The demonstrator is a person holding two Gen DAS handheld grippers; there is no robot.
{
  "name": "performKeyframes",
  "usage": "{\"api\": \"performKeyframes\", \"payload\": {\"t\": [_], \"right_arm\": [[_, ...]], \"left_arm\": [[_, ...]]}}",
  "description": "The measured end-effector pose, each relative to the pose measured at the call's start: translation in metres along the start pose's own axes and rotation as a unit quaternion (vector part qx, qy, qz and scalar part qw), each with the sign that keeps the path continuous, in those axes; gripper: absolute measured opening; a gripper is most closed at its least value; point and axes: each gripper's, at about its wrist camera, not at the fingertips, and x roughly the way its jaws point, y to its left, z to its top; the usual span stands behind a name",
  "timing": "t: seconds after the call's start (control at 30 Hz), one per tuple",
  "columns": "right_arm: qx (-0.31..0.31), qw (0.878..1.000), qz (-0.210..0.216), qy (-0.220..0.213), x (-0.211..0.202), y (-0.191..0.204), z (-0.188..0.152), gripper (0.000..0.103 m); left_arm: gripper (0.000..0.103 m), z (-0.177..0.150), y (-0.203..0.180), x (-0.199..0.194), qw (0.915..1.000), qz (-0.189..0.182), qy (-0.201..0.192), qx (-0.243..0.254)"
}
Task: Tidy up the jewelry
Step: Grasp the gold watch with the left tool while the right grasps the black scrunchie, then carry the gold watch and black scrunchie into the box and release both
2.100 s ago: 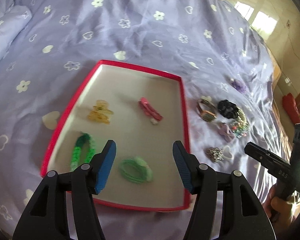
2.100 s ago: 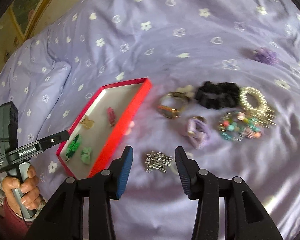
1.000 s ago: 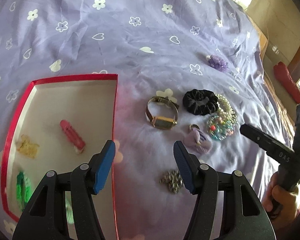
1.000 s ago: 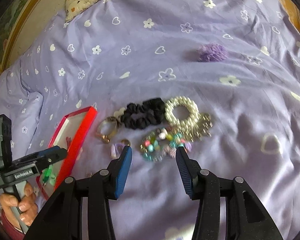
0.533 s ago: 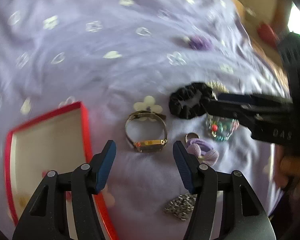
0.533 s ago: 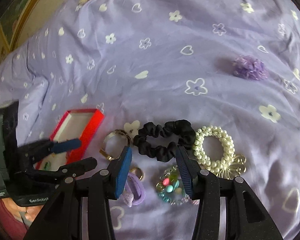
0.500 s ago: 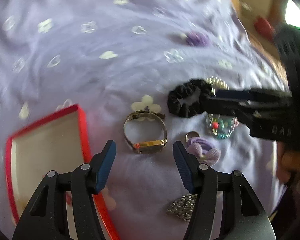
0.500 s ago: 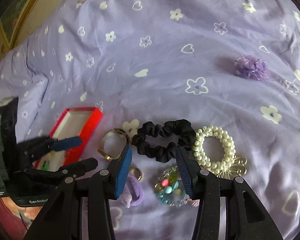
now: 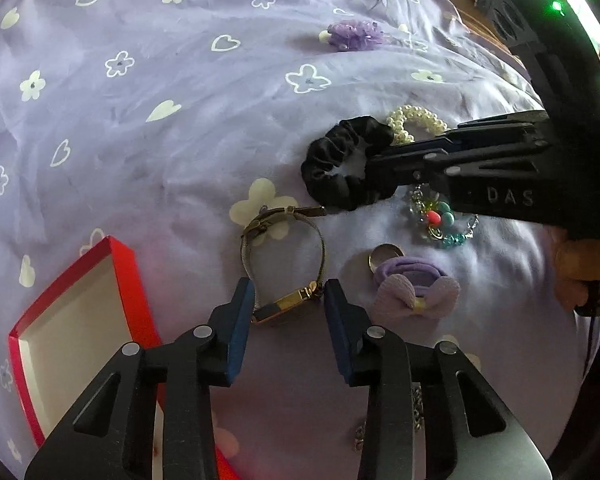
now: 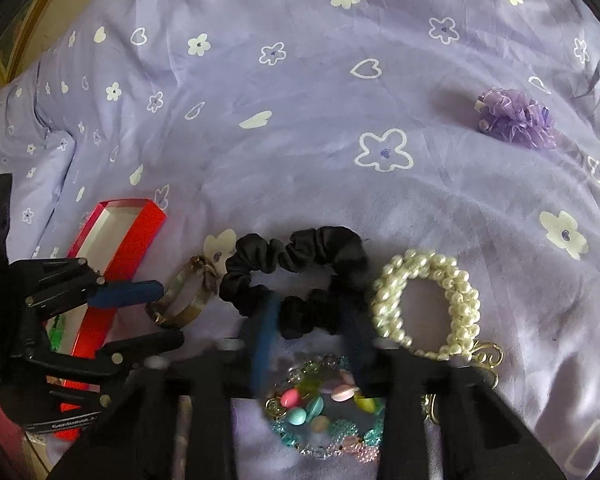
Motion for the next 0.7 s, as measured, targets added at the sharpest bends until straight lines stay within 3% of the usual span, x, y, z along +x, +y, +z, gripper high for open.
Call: {"api": "performKeyframes", "payload": {"t": [0.07,0.1,0.37,0.7], "right_arm": [[0.003,1.000,0.000,-0.008,-0.005,0.000,-0.001,0.012],[0.003,1.000,0.001,-0.013,-0.009,0.001,-0.003,0.012],[0.018,0.999,0.022,-0.039,-0.035,0.008,-0.013,0.010],[0.026,0.996,0.054,-0.063,-0.064,0.025,-0.023,0.009]], "left_arm": [[0.028,0.000,-0.001,-0.003,1.0000,-0.001,-0.002,-0.001],[0.009,-0.001,-0.001,-0.006,0.9999,-0.010,-0.006,-0.005],[0.007,-0.016,0.000,-0.026,0.9978,-0.036,-0.021,-0.052],[0.007,-0.047,0.014,-0.062,0.9886,-0.065,-0.047,-0.127]]}}
